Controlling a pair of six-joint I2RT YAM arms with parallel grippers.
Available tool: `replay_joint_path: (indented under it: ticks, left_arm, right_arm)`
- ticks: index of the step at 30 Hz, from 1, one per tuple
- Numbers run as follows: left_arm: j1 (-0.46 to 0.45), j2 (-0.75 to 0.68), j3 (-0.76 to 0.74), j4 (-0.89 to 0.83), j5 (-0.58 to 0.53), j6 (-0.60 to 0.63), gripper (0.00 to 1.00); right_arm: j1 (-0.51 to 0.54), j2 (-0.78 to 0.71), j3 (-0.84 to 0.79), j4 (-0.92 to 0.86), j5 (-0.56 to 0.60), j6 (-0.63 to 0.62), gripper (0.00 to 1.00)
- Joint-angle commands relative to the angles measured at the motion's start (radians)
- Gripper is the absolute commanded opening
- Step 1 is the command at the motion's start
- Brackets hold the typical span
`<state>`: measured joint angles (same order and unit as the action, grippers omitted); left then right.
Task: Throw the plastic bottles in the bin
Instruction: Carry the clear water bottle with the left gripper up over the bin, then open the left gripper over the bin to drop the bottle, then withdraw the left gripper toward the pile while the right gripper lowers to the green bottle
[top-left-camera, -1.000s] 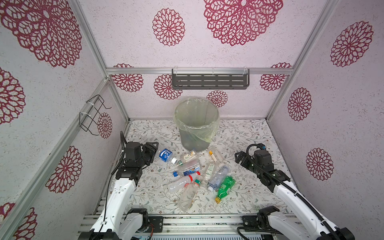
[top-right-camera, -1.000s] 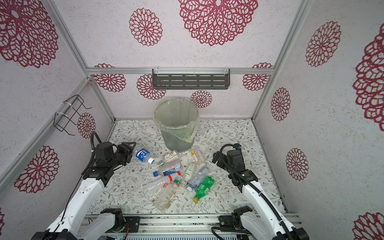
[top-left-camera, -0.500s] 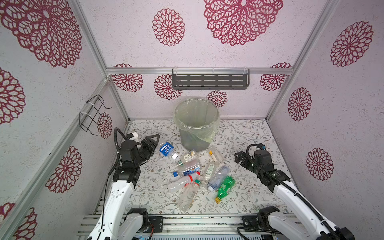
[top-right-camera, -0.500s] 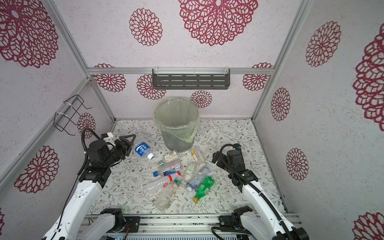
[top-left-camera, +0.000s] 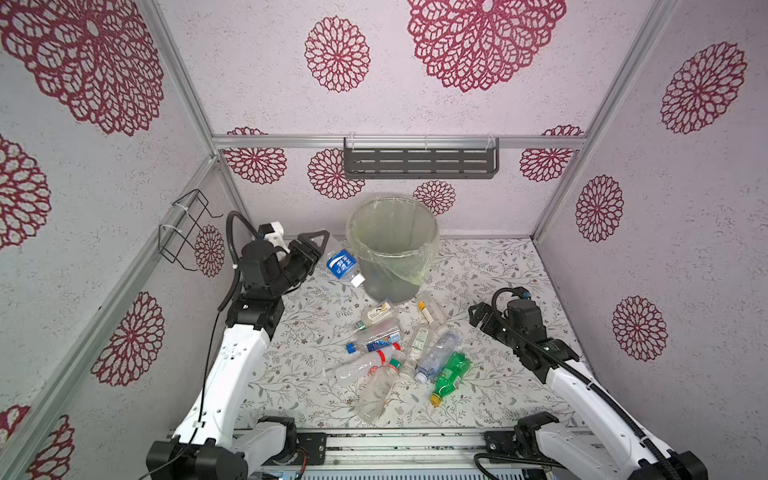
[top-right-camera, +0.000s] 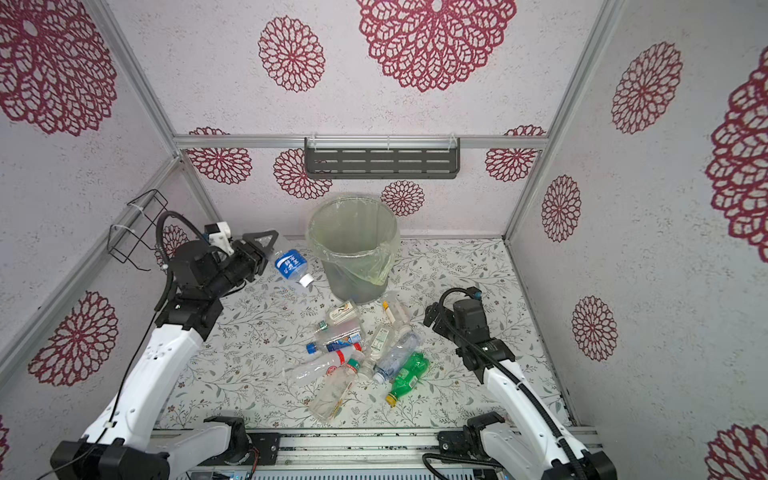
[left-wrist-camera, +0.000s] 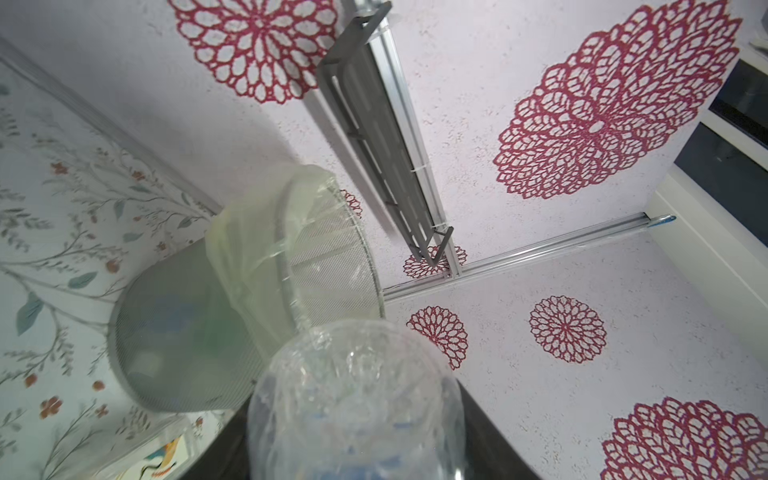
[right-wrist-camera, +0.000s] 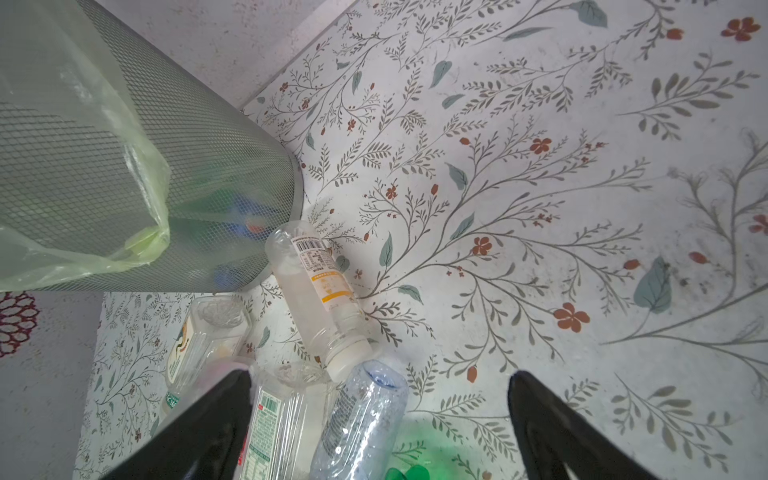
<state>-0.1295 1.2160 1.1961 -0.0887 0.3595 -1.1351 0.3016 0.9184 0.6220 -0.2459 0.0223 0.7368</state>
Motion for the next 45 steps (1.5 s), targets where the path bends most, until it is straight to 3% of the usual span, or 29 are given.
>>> replay_joint_path:
  ticks: [1,4,5,6,7,8,15,19,26,29,45]
  left_arm:
    - [-0.08,0.165,0.202,-0.032,-0.093,0.052,0.55]
    - [-0.143,0.387,0.455,-0.073,-0.172,0.085,0.58]
    - [-0.154,0.467,0.549,-0.101,-0.191,0.098,0.64]
    - [-0.156,0.541,0.643,-0.131,-0.179,0.098,0.72]
    - [-0.153,0.595,0.718,-0.16,-0.159,0.09,0.91]
    - [-0.147,0.639,0.795,-0.186,-0.128,0.07,0.98]
    - [-0.142,0.6,0.927,-0.257,-0.092,0.139,0.97]
    - [-0.143,0.519,0.867,-0.266,-0.041,0.171,0.97]
    - [-0.14,0.353,0.594,-0.154,0.059,0.222,0.97]
    - [-0.14,0.272,0.459,-0.105,0.06,0.243,0.97]
    - [-0.139,-0.003,0.098,-0.203,0.08,0.388,0.97]
  right_arm:
    - [-0.006,-0.034,0.005,-0.006,0.014,0.02,0.99]
    - [-0.007,-0.049,0.008,-0.019,0.024,0.022,0.99]
    - [-0.008,-0.054,0.008,-0.022,0.025,0.023,0.99]
    - [-0.008,-0.059,0.012,-0.031,0.027,0.025,0.99]
    - [-0.009,-0.063,0.018,-0.042,0.029,0.026,0.99]
    - [-0.009,-0.068,0.024,-0.056,0.03,0.026,0.99]
    - [-0.009,-0.124,0.039,-0.134,0.066,-0.003,0.99]
    - [-0.011,-0.149,0.032,-0.152,0.099,-0.012,0.99]
    - [-0.01,-0.152,0.019,-0.183,0.136,-0.028,0.99]
    - [-0.01,-0.15,0.032,-0.229,0.175,-0.04,0.99]
    - [-0.01,-0.17,0.015,-0.309,0.175,0.014,0.99]
